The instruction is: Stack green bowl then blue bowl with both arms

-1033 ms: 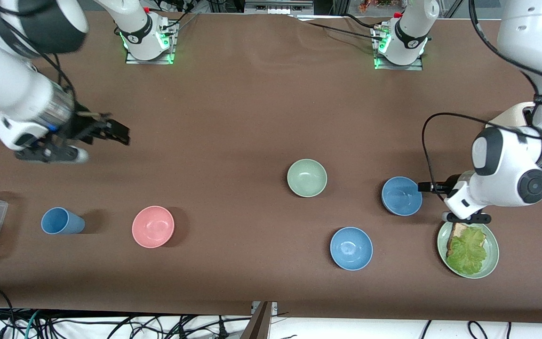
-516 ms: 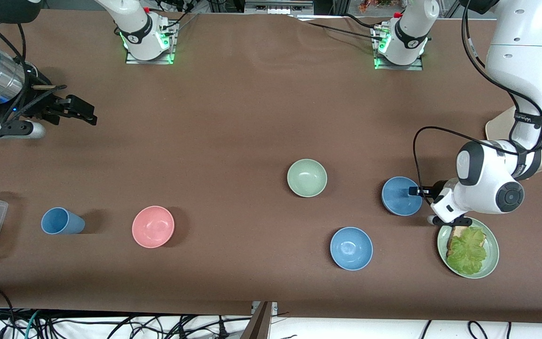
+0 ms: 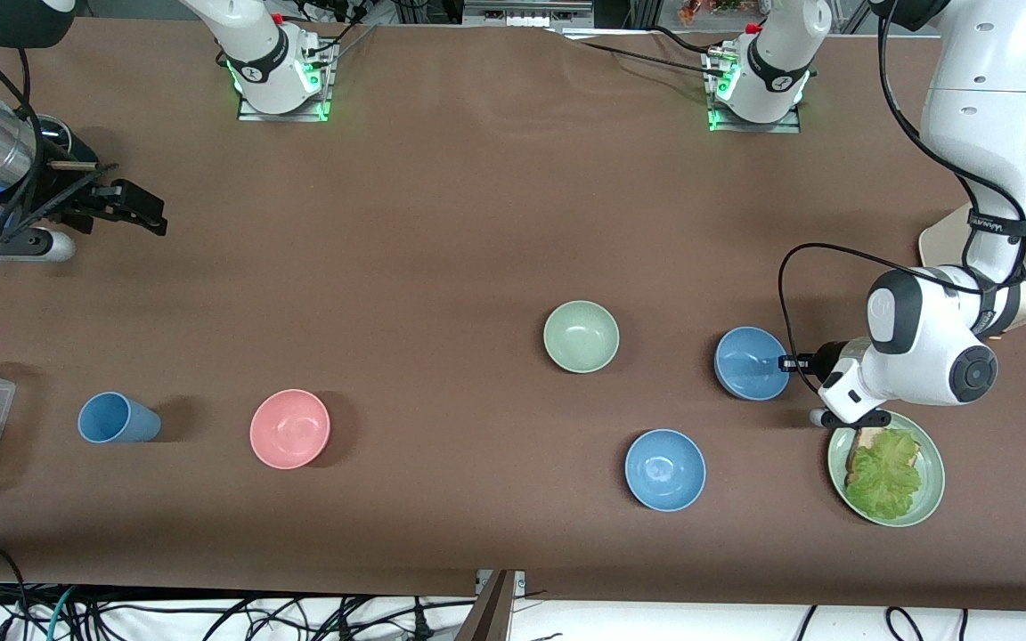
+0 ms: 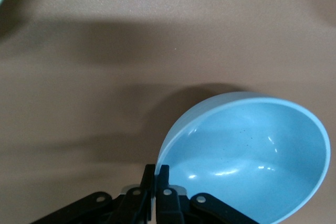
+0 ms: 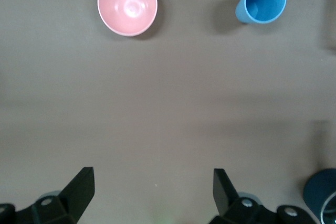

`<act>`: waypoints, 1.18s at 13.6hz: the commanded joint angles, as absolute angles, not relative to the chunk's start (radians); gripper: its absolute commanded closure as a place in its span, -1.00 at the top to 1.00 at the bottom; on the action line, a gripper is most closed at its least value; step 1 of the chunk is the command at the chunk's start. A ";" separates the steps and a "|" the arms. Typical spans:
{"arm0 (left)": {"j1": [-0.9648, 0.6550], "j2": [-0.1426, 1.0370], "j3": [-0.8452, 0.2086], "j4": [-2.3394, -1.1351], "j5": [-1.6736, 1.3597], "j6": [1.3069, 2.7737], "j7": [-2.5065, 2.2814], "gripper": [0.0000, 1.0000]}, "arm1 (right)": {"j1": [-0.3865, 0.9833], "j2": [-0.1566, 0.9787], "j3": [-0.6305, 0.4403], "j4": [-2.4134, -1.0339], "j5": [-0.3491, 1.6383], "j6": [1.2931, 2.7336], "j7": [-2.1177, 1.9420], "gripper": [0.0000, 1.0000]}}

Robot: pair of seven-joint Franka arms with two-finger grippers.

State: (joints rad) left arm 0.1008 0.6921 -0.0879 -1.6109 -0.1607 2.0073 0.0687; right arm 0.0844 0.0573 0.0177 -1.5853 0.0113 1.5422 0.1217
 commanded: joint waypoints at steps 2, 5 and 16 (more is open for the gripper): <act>0.103 0.677 -0.092 -1.585 -0.189 1.988 0.091 -1.00 | 0.083 0.052 0.025 -1.537 -0.043 1.467 0.106 1.00; 0.049 0.629 -0.155 -1.511 -0.181 1.860 0.065 -1.00 | 0.083 0.063 0.023 -1.511 -0.048 1.465 0.098 1.00; -0.305 0.695 -0.163 -1.394 -0.209 1.885 -0.232 -1.00 | 0.077 0.069 -0.005 -1.520 0.012 1.453 0.097 1.00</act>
